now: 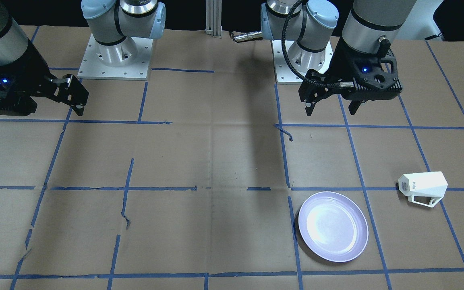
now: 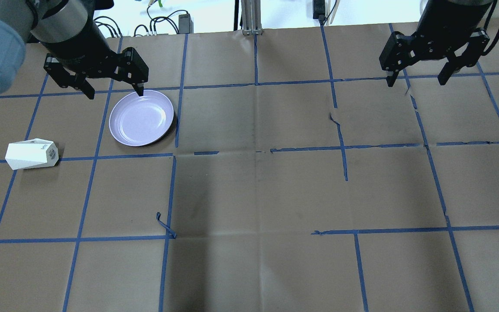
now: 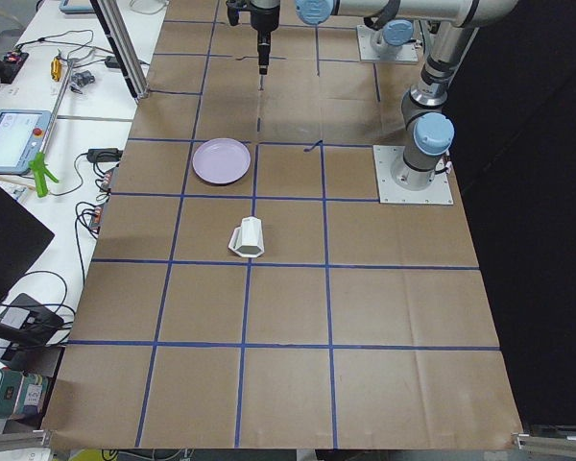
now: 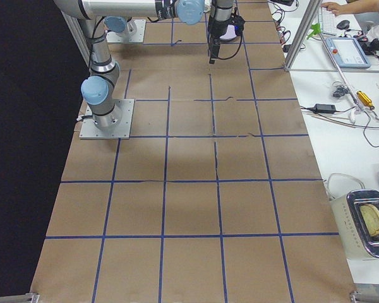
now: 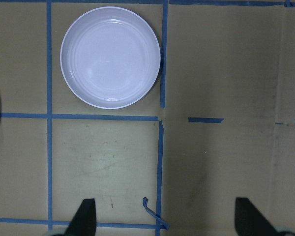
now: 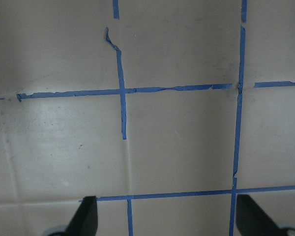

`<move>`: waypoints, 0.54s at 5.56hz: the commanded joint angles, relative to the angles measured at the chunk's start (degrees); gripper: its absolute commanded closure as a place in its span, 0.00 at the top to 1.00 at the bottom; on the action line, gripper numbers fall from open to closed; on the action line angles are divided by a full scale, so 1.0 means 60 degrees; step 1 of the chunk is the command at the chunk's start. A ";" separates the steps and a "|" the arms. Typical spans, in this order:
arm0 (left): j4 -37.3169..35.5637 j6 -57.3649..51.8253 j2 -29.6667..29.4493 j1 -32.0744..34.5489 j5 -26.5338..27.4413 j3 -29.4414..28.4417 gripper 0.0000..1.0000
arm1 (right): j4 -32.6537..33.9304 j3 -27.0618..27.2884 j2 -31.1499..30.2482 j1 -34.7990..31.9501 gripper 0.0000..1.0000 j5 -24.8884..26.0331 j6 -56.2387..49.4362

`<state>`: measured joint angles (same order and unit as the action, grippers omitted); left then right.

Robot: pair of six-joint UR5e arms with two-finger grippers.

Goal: Flip cup and place on plate
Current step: 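Move the left gripper from above the plate toward the white mug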

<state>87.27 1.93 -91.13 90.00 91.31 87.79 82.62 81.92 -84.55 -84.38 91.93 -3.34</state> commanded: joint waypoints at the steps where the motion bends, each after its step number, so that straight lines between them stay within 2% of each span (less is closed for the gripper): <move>1: 0.0002 -0.0130 0.0012 -0.0058 0.0001 0.0002 0.99 | 0.0000 0.0000 0.0000 0.0000 1.00 0.0000 0.0000; 2: 0.0016 -0.0726 0.0041 -0.0247 -0.0057 -0.0056 0.99 | 0.0000 0.0000 0.0000 0.0000 1.00 0.0000 0.0000; 3: 0.0176 -0.1631 0.0085 -0.0887 -0.0043 -0.0115 0.99 | 0.0000 0.0000 0.0000 0.0000 1.00 0.0000 0.0000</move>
<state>87.67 -3.53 -90.82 87.45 91.07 87.40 82.62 81.91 -84.55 -84.38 91.93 -3.34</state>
